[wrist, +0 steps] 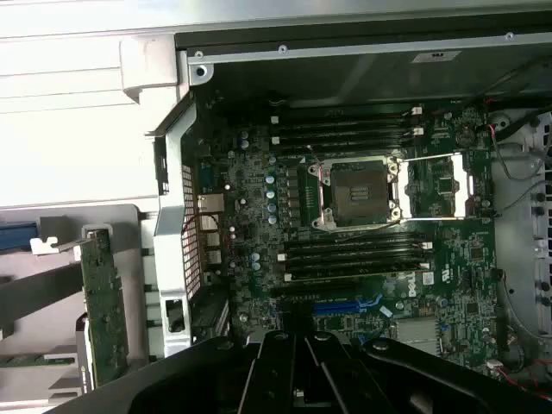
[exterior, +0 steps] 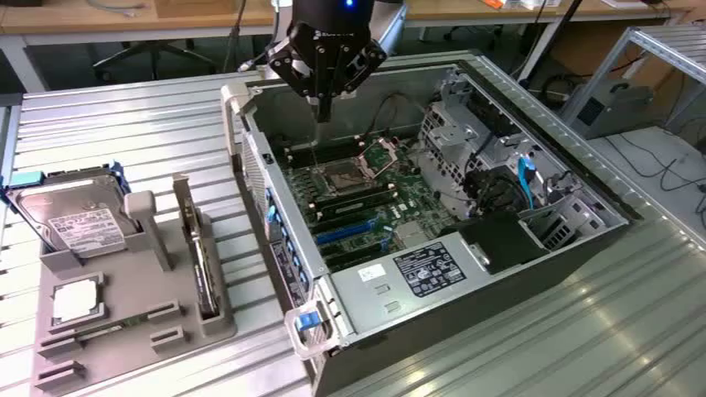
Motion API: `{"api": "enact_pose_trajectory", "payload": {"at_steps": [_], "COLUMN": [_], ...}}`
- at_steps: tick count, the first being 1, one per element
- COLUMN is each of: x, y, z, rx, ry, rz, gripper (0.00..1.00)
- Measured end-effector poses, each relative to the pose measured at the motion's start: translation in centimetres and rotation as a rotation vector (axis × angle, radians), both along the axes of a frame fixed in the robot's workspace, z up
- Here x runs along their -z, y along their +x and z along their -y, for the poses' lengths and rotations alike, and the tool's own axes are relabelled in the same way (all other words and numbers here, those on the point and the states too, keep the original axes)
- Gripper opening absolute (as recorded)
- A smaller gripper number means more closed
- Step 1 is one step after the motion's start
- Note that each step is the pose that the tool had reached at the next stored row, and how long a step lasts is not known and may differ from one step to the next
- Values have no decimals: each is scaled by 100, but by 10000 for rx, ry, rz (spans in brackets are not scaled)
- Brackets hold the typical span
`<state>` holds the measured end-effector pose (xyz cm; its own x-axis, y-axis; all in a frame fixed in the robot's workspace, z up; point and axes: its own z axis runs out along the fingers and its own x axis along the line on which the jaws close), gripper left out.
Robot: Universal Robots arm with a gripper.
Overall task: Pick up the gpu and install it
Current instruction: 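Reach for the gpu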
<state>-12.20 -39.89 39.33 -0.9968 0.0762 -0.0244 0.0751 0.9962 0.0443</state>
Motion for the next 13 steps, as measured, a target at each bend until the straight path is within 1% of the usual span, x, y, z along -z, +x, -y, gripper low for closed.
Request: {"api": "enact_pose_trajectory", "payload": {"at_steps": [13], "x": [0], "y": [-5], "z": [-1], "rx": [2], "ry": [0], "rz": [1], "gripper": [11]}}
